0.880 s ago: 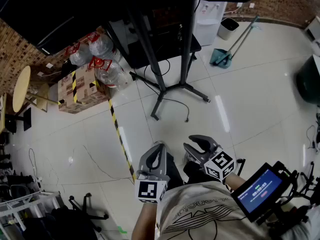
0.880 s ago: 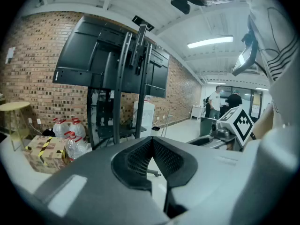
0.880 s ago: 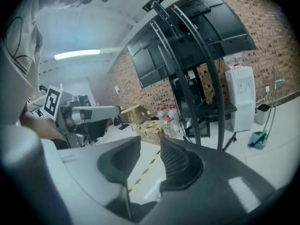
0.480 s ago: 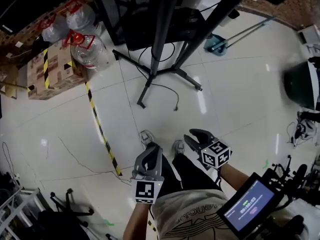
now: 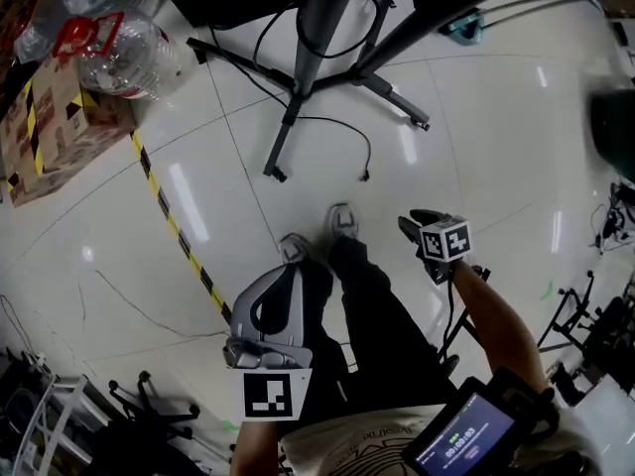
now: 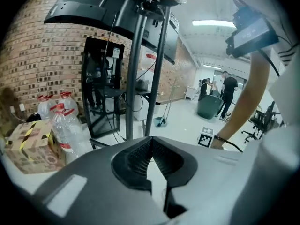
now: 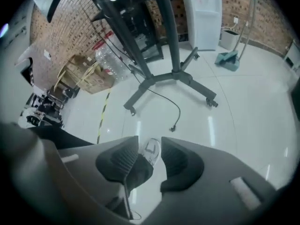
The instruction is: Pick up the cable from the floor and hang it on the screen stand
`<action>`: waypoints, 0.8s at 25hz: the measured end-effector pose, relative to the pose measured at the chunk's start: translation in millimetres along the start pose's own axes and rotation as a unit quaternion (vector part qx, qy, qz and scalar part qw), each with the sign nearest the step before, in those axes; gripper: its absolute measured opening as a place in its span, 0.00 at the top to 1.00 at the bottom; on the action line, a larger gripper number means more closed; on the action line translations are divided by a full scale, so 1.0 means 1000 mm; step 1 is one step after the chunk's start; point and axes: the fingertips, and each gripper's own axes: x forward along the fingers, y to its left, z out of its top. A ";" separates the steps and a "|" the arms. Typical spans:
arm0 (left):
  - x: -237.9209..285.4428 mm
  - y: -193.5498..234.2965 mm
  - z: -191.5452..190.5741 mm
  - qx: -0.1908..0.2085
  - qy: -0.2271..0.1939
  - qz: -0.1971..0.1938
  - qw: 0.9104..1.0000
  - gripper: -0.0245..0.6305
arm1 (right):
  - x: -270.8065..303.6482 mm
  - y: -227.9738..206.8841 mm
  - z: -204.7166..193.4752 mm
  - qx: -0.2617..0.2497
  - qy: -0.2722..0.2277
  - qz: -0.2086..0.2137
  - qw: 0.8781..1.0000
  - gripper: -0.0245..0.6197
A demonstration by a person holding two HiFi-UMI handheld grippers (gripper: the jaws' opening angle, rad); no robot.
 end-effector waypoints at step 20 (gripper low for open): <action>0.195 0.034 -0.101 -0.001 -0.123 -0.030 0.992 0.93 | 0.329 -0.140 0.003 0.093 0.031 -0.103 0.990 0.64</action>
